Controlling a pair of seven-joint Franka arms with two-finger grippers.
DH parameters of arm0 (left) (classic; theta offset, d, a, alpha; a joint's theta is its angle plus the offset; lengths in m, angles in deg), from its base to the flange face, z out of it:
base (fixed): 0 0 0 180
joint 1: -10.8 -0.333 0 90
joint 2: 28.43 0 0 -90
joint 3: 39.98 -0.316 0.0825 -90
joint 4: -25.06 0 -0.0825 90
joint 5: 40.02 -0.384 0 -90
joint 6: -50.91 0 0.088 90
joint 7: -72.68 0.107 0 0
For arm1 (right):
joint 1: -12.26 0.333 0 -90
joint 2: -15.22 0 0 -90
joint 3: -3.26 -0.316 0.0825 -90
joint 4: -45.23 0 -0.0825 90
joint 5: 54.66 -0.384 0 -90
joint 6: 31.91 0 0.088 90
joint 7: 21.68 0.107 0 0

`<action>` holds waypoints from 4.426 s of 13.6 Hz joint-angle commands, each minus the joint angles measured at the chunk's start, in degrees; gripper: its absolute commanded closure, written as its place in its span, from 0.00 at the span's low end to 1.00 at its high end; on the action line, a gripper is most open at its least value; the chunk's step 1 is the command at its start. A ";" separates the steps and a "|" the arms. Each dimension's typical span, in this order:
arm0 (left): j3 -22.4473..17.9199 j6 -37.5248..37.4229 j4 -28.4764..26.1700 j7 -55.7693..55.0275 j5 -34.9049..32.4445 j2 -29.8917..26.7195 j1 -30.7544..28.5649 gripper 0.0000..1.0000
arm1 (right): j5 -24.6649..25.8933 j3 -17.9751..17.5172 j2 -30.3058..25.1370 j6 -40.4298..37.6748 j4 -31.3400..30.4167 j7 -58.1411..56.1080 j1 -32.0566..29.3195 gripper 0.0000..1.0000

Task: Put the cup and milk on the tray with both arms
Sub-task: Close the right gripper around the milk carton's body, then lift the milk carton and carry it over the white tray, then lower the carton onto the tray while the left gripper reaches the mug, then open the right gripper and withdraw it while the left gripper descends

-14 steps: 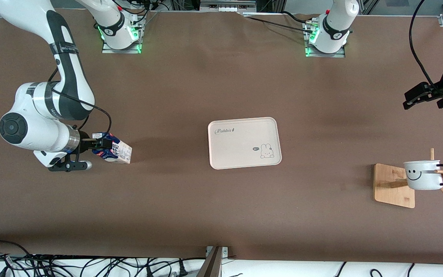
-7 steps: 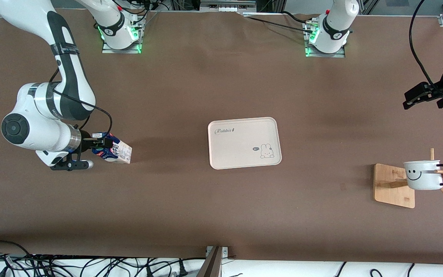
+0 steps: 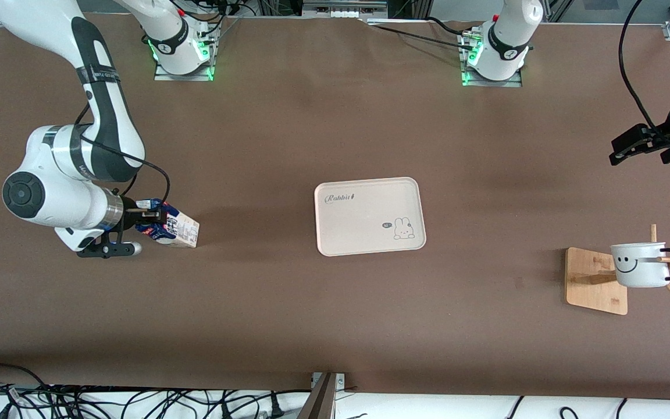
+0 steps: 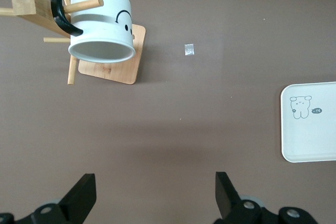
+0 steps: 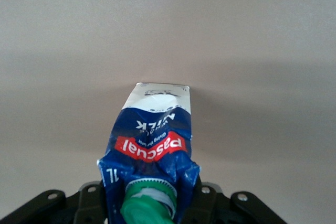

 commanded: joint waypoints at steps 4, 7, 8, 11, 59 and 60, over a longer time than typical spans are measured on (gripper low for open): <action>-0.40 -1.42 1.73 0.75 -0.20 0.57 0.29 0.00 | -1.11 -0.32 -0.64 -3.72 4.06 1.39 1.68 0.46; -0.40 -1.42 1.73 0.75 -0.20 0.57 0.29 0.00 | -1.03 -0.32 0.58 -6.98 8.01 9.37 5.80 0.46; -0.40 -1.42 1.73 0.75 -0.20 0.57 0.29 0.00 | -1.03 -0.32 1.37 -8.38 9.77 12.36 7.91 0.46; -0.40 -1.42 1.73 0.75 -0.20 0.57 0.29 0.00 | -2.68 -1.20 4.36 -12.60 16.71 21.06 13.36 0.46; -0.40 59.73 -23.30 -35.99 15.59 5.67 -4.89 0.00 | -1.21 1.25 -15.20 -23.69 15.27 14.16 2.92 0.00; -0.31 62.80 -23.75 -35.99 17.36 6.62 -4.89 0.00 | 0.89 1.34 -18.71 -23.69 11.76 12.67 2.92 0.00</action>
